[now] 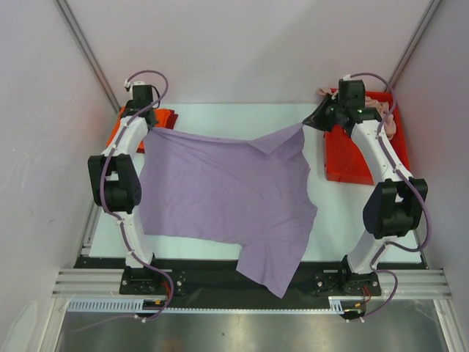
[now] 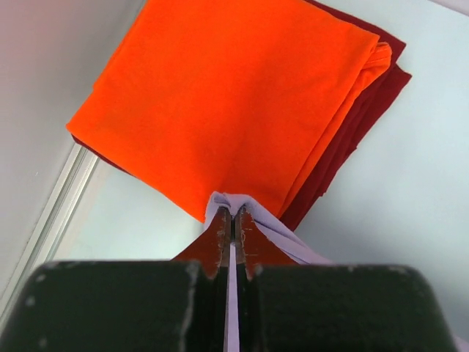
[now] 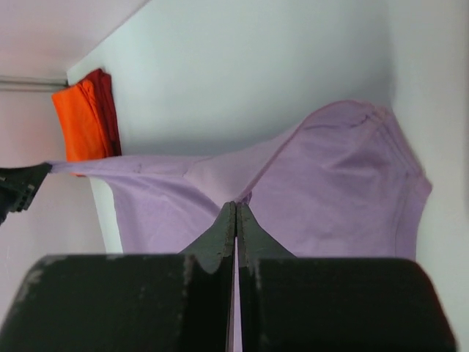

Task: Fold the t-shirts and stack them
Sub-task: Fold the tshirt

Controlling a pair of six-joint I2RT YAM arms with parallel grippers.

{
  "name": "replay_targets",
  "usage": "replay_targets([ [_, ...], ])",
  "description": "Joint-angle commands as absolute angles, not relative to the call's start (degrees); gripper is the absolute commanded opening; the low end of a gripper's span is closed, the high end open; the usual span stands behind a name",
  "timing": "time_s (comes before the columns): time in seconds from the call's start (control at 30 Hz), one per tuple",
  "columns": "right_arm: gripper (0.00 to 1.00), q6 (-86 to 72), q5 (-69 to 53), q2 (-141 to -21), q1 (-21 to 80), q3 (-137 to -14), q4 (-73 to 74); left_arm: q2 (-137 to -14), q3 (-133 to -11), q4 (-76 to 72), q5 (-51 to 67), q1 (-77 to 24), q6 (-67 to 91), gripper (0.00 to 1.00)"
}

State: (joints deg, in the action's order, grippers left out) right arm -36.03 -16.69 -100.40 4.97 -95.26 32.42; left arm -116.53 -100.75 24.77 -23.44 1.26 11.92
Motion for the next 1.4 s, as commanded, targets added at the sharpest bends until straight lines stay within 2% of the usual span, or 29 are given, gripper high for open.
replay_targets([
  [0.0, 0.0, -37.4, -14.1, -95.0, 7.3, -92.7, 37.3, -115.9, -102.9, 25.2, -24.1, 2.2, 10.2, 0.0],
  [0.33, 0.0, -40.1, -11.0, -86.9, 8.8, -82.4, 37.9, -114.5, -99.5, 28.4, -21.8, 2.4, 11.6, 0.0],
  [1.37, 0.0, -36.6, -13.5, -78.4, 8.1, -70.9, 47.1, -108.8, -89.0, 38.5, -28.0, 2.8, 15.2, 0.0],
])
